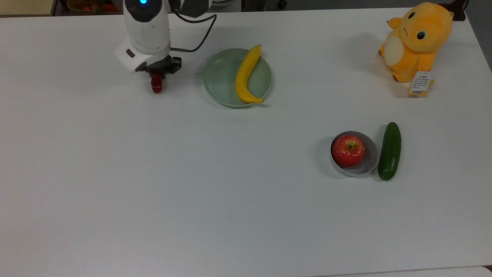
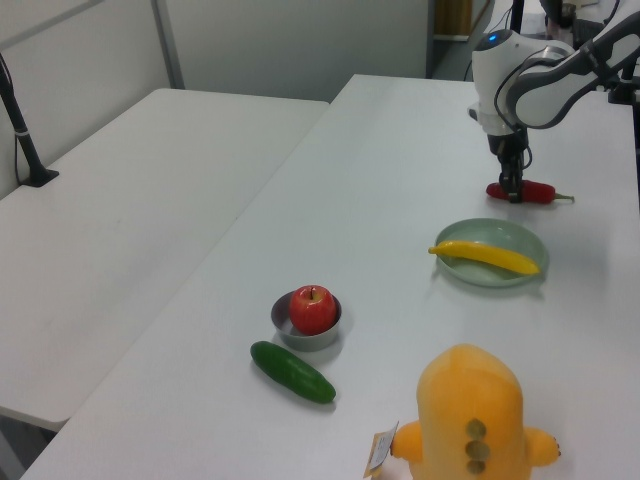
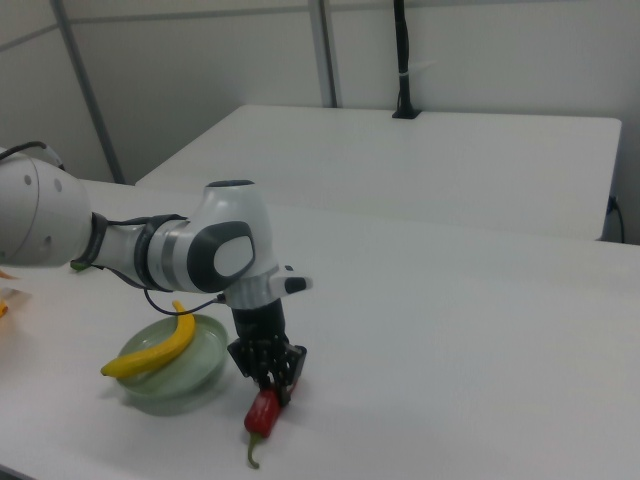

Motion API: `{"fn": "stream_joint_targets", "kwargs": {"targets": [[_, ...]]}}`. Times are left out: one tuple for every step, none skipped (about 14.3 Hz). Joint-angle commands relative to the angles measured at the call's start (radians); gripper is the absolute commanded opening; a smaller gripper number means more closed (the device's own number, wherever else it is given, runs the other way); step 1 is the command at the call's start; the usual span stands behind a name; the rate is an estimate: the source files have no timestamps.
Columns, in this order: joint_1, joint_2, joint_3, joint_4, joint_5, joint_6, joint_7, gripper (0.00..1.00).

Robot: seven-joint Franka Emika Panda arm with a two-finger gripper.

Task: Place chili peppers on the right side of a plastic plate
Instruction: 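Lift the held pepper and carry it toward the green plate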

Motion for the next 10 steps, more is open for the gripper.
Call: {"fn": "stream_joint_targets", "kwargs": {"targets": [[0.016,0.005,0.02,-0.003,-0.008,0.022,0.085,0.32],[0.024,0.005,0.024,-0.003,-0.005,0.028,0.092,0.32],[0.027,0.007,0.027,-0.003,-0.003,0.031,0.109,0.32],[0.03,0.007,0.033,-0.003,-0.002,0.035,0.126,0.32],[0.033,0.007,0.043,-0.003,-0.002,0.046,0.146,0.32],[0.033,0.007,0.055,-0.003,0.0,0.057,0.172,0.32],[0.033,0.007,0.061,-0.003,0.0,0.059,0.195,0.32],[0.035,0.007,0.069,-0.002,0.001,0.059,0.204,0.32],[0.035,0.007,0.075,-0.001,0.001,0.059,0.204,0.32],[0.035,0.008,0.078,0.002,0.003,0.059,0.206,0.32]]}}
